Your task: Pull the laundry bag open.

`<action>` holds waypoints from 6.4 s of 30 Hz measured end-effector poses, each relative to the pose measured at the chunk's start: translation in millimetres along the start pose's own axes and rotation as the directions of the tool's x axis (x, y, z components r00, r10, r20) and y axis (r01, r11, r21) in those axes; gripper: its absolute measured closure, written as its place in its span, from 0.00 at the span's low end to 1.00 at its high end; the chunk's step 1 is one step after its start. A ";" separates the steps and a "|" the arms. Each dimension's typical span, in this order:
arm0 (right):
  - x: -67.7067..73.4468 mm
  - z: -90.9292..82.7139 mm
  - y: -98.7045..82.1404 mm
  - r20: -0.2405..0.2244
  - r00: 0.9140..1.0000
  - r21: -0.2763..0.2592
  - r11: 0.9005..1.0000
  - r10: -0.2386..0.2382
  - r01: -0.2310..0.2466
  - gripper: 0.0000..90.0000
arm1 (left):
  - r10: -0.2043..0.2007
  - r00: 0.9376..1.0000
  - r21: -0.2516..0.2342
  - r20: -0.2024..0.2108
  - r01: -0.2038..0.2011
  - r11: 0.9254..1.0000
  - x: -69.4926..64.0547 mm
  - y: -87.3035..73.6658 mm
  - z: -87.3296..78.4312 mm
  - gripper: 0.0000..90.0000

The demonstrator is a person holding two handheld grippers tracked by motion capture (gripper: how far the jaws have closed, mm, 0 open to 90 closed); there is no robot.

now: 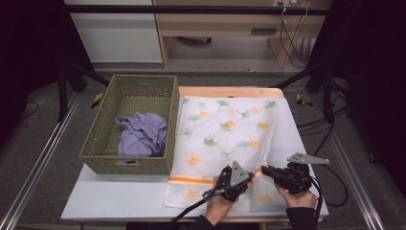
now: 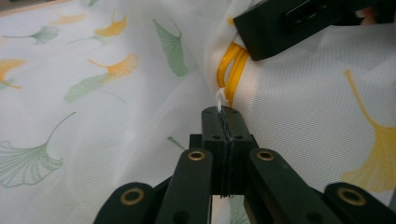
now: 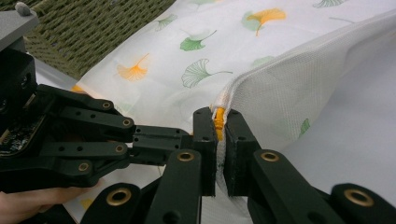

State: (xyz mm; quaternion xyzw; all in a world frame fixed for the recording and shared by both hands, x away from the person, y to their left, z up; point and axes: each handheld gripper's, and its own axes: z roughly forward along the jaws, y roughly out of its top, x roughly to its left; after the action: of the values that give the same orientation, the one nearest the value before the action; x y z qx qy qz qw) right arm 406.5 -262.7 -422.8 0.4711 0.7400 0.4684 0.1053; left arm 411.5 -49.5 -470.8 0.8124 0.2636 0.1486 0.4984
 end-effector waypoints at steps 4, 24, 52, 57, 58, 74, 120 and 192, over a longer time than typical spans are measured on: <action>-0.9 0.3 -0.4 0.006 1.000 0.006 1.000 -0.001 0.001 0.95 | 0.011 1.000 0.013 -0.017 -0.011 1.000 -1.2 0.3 0.1 0.99; -5.5 -7.0 -2.7 0.056 0.998 -0.029 0.999 0.025 -0.024 0.95 | -0.029 0.997 0.036 -0.070 0.031 0.999 3.3 -0.7 -0.9 0.99; -26.0 -12.5 -13.7 0.113 0.990 -0.031 0.997 0.081 -0.078 0.95 | -0.053 0.986 0.066 -0.158 0.064 0.996 34.1 -17.1 -29.0 0.99; -25.1 -10.2 -14.5 0.114 0.989 -0.023 0.996 0.090 -0.088 0.95 | -0.057 0.983 0.071 -0.176 0.070 0.995 40.9 -20.1 -37.6 0.99; -25.0 -10.2 -14.6 0.115 0.989 -0.024 0.996 0.089 -0.087 0.95 | -0.057 0.983 0.071 -0.176 0.070 0.995 40.9 -20.1 -37.6 0.99; -25.5 -8.3 -16.2 0.118 0.989 -0.017 0.996 0.084 -0.083 0.95 | -0.068 0.976 0.084 -0.206 0.087 0.993 56.3 -29.2 -57.4 0.99; -32.0 -7.7 -22.9 0.170 0.982 -0.006 0.997 0.078 -0.078 0.95 | -0.023 0.947 0.159 -0.321 0.078 0.984 86.6 -50.9 -118.7 0.99; -35.1 -13.0 -25.8 0.342 0.940 0.036 0.999 0.015 -0.029 0.63 | -0.119 0.941 0.214 -0.316 0.192 0.958 106.2 -86.3 -177.1 0.63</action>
State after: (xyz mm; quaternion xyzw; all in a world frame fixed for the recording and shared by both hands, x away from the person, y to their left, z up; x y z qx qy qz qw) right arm 402.1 -301.3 -446.3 0.5556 0.7145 0.3656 0.2171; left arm 384.7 172.7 -468.5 0.8114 0.4161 0.1968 0.3603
